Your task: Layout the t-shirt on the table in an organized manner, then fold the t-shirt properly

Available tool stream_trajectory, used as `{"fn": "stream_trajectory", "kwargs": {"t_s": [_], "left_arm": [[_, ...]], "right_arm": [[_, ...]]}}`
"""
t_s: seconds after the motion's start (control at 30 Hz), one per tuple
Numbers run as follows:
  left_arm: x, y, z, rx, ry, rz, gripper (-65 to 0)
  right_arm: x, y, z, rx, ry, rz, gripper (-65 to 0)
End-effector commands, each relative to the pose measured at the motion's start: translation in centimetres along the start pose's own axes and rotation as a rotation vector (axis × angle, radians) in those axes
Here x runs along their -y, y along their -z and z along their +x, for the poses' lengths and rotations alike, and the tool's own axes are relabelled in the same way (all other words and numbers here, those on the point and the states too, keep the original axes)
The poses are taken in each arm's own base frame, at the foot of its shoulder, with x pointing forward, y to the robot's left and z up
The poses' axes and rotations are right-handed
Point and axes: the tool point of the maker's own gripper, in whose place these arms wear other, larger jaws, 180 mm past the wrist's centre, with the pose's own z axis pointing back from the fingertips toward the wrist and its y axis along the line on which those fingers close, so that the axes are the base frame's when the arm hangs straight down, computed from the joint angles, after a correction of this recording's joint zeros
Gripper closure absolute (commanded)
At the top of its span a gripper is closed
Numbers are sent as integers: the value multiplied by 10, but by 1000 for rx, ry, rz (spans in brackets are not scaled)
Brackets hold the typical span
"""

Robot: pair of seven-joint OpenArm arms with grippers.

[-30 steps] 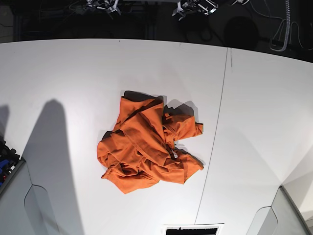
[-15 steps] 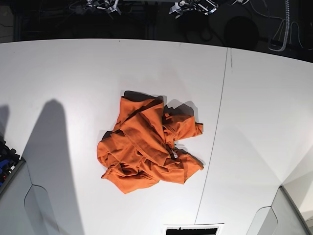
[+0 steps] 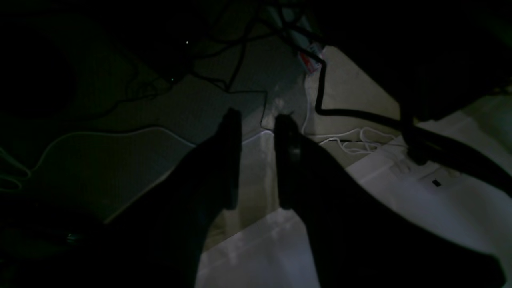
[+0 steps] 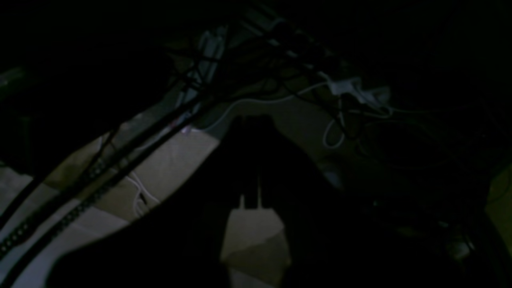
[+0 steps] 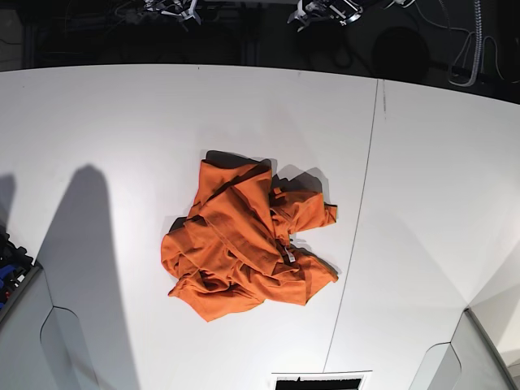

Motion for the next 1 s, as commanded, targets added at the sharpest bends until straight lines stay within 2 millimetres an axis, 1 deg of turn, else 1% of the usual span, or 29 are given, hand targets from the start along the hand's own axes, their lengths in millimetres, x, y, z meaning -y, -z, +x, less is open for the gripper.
{"fn": "stream_trajectory", "kwargs": {"t_s": [0.0,0.1,0.17,0.27,0.4,0.5,0.6,0.63,0.7,0.8,0.9,0.97], "left_arm": [[-1,-1,0,-1,5,-3,-146],[1,0,-2,-4,4,-7,-146],[6,1,-6,-7,3,-13,-146],[16,4,-18,-3,1,-27,-146],[30,3,-32,91,3,-39,-146],[36,-2,-42,167,-1,-41,-146],[38,-11,-46,228,-46,-27,-146],[38,-15,-45,250,-70,-22,-146],[33,-23,-47,289,-119,3,-146],[22,-41,-47,354,-177,50,-146],[11,-63,-45,421,-195,96,-147],[13,-81,-42,469,-184,92,-148]], "right_arm": [[1,-1,0,7,2,6,-2],[1,-1,-1,6,2,5,-2],[4,-2,-9,-6,1,2,-2],[8,-6,-33,-41,1,-6,-2],[12,-15,-71,-73,-6,-16,-2],[14,-26,-100,-79,-17,-27,-2],[21,-40,-119,-67,4,-51,-2],[23,-44,-123,-58,14,-60,-1],[26,-55,-130,-37,23,-66,-1],[17,-72,-132,10,17,-16,-1],[9,-93,-127,71,8,29,-1],[5,-109,-120,117,-7,54,-1]]}}
